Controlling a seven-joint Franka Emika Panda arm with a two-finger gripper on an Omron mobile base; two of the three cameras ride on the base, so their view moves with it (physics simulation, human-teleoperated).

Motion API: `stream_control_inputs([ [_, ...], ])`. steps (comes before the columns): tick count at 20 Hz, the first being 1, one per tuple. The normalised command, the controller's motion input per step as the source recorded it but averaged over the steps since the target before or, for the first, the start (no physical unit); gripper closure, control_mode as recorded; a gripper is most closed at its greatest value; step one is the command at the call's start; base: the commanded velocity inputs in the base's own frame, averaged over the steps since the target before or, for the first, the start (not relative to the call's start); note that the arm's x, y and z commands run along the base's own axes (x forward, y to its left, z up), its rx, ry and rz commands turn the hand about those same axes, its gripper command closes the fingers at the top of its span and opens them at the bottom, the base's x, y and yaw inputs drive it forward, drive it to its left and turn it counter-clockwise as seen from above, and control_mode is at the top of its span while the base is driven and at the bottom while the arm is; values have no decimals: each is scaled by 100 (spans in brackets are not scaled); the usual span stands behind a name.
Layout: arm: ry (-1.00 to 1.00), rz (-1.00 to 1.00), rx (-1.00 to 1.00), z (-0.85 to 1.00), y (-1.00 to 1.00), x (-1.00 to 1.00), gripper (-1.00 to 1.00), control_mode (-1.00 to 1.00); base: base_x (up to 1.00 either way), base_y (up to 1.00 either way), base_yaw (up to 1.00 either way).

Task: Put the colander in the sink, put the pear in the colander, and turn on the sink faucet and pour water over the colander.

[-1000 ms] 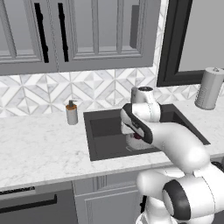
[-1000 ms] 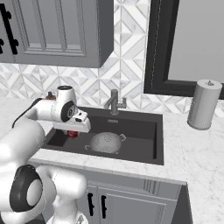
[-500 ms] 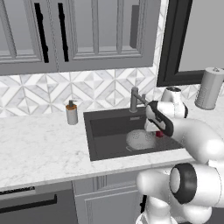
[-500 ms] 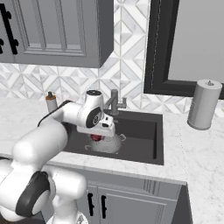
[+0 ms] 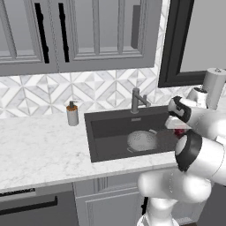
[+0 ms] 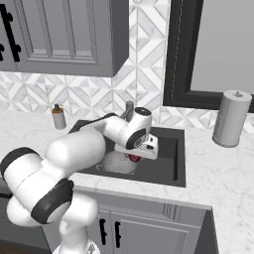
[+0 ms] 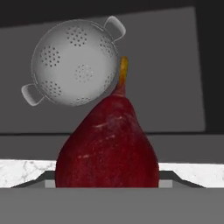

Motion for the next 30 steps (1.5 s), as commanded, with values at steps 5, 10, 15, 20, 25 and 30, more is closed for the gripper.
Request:
stream_control_inputs([
  [5,0,3,16,-7,-62,44,100,-100,0,0,0],
  [10,-6,0,17,-16,-6,52,100,-100,0,0,0],
  [15,-19,0,11,-17,10,39,100,-100,0,0,0],
  [20,-16,0,3,-18,19,16,100,-100,0,0,0],
  [25,-4,0,0,-12,28,19,100,-100,0,0,0],
  [30,0,0,0,-11,24,23,100,-100,0,0,0],
])
